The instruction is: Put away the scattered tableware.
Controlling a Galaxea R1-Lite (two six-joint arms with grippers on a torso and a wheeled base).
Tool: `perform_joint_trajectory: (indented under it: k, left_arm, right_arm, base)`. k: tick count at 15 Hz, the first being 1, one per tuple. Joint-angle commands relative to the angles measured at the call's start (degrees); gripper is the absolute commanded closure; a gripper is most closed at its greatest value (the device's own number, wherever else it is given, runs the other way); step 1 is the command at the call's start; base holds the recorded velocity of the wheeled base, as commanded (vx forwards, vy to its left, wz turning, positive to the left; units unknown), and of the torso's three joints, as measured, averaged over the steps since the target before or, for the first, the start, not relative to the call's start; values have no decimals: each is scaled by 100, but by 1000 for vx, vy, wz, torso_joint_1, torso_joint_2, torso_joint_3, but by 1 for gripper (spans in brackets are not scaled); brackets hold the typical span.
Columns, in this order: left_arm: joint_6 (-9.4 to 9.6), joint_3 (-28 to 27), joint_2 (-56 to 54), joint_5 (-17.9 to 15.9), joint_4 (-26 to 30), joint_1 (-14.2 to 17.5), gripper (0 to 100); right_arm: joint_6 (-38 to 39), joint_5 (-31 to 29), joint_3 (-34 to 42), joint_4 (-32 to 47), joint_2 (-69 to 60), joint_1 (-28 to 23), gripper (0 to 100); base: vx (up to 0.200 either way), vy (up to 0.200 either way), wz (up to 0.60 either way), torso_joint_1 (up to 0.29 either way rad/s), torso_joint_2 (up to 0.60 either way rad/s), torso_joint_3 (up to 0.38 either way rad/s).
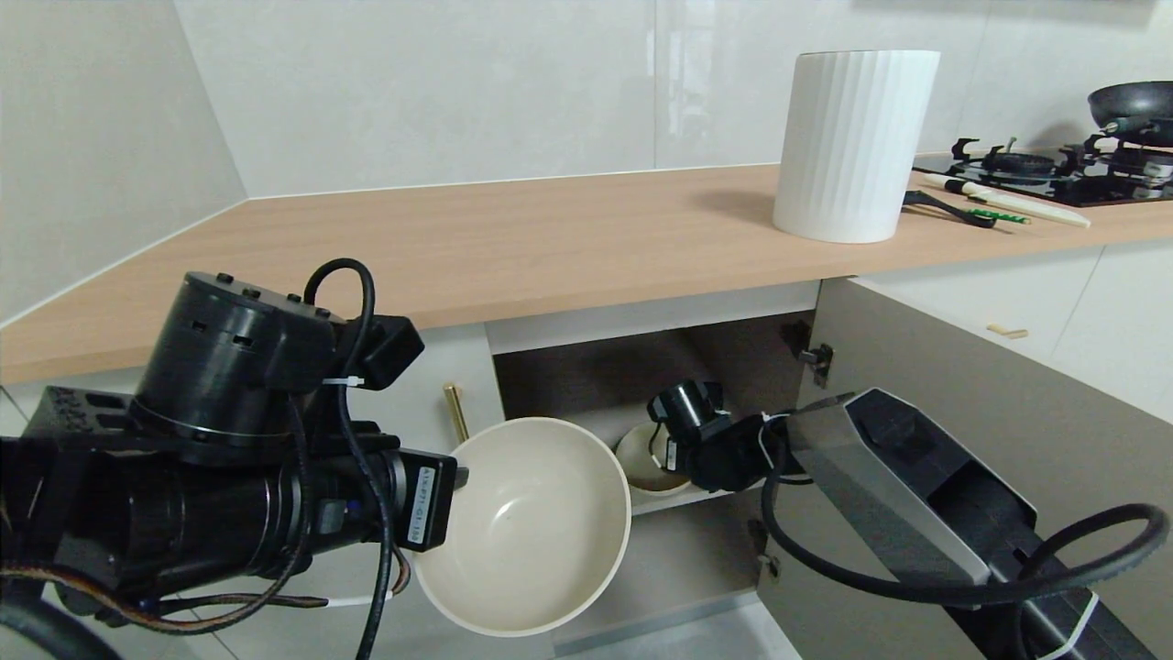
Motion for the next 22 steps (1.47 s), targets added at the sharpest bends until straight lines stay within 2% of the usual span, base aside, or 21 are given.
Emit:
perform_joint_trajectory:
  k: [1, 5, 8, 12, 14, 16, 17, 22]
  left_arm:
    - [-4, -39, 53, 10, -84, -1, 100]
    - [14, -31, 61, 98, -207, -1, 100]
    - [365, 40, 97, 388, -190, -18, 100]
    - [348, 22, 114, 467, -190, -18, 100]
    - [357, 31, 105, 476, -190, -18, 100]
    - [409, 66, 105, 528, -181, -27, 100]
    - [506, 110, 105, 537, -181, -36, 100]
    - [515, 119, 140, 537, -181, -36, 100]
  right_arm:
    - [9, -8, -1, 6, -40, -9, 100]
    - [9, -34, -1, 15, -58, -9, 100]
    - [18, -43, -1, 24, -84, -35, 100]
    - [18, -43, -1, 24, -111, -53, 100]
    - [44, -52, -1, 24, -111, -53, 100]
    - [44, -61, -1, 33, -137, -53, 100]
    - [53, -61, -1, 33, -146, -62, 100]
    - [53, -61, -1, 24, -155, -106, 100]
  base:
    - [0, 0, 0, 0, 0, 0]
    - [0, 0, 0, 0, 0, 0]
    - [0, 0, 0, 0, 0, 0]
    - [0, 0, 0, 0, 0, 0]
    - [0, 200, 0, 0, 2, 2]
    - [0, 100, 0, 4, 1, 1]
    - [0, 0, 0, 0, 0, 0]
    - [0, 0, 0, 0, 0, 0]
